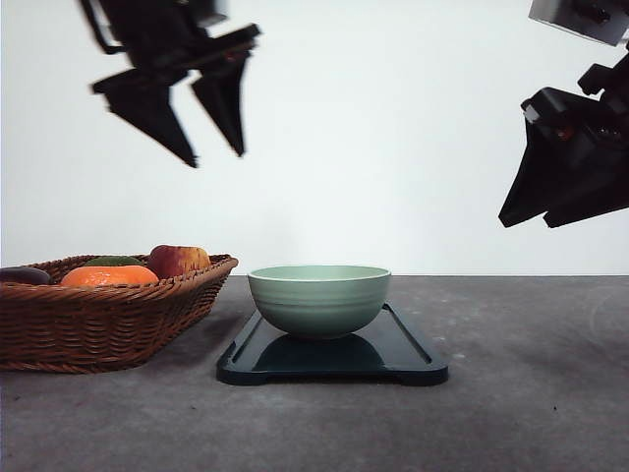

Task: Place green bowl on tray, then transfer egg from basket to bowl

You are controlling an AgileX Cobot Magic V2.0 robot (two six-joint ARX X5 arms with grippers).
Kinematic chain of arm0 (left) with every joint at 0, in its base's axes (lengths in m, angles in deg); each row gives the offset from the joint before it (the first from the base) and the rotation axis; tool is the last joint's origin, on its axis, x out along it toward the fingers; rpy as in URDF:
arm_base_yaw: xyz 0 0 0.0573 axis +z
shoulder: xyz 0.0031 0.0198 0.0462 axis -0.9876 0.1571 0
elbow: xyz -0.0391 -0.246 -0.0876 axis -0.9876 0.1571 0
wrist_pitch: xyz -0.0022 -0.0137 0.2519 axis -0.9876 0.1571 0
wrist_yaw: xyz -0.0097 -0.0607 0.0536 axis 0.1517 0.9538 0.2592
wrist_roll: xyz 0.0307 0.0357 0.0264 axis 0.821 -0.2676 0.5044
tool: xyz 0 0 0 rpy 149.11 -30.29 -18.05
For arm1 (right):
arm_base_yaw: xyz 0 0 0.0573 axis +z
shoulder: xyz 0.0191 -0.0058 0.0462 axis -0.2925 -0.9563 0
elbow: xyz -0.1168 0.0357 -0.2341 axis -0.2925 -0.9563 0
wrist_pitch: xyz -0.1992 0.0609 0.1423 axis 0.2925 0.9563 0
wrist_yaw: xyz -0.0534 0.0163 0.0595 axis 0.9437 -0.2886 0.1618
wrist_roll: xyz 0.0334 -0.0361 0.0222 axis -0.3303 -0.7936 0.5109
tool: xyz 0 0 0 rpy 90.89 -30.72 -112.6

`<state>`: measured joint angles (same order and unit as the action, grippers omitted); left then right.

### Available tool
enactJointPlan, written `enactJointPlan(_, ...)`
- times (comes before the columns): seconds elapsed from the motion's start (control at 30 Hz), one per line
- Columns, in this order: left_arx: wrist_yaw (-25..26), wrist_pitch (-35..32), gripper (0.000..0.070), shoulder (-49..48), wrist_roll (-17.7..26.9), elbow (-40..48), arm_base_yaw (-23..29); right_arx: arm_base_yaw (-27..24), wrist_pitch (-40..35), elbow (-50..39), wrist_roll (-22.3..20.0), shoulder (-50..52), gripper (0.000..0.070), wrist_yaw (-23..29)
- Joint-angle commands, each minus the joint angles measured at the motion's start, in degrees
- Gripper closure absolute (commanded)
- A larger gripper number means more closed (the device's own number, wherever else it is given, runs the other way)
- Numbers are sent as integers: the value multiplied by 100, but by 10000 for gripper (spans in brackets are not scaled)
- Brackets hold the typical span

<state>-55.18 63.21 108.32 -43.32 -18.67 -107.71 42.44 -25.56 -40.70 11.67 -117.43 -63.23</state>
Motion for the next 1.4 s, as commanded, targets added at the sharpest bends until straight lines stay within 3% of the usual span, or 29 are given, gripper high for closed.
enactJointPlan(0.0,17,-213,311,-280,-29,332,16,24,-59,8,-44,-35,371,-4)
enactJointPlan(0.43,7,-1325,312,-2814,-394,3341,490,24,-57,8,-44,-35,371,-7)
enactJointPlan(0.63,7,-1322,312,-3438,-395,4068,688,26,-57,8,-42,-35,371,-9)
enactJointPlan(0.83,7,-1198,313,-3543,-396,4174,728,24,0,8,-68,-35,370,-6)
enactJointPlan(0.87,8,-1185,376,-3542,-341,4174,728,25,17,8,-68,-35,398,-16)
enactJointPlan(0.9,17,-1180,479,-3541,-288,4174,727,26,26,8,-68,-35,470,-25)
enactJointPlan(0.93,50,-1182,646,-3541,-278,4174,723,26,24,8,-71,-35,644,-28)
enactJointPlan(0.97,78,-1180,698,-3544,-280,4172,721,26,17,8,-69,-35,688,-54)
enactJointPlan(1.37,103,-1189,687,-3567,-288,4169,724,26,-144,11,-68,-35,667,-160)
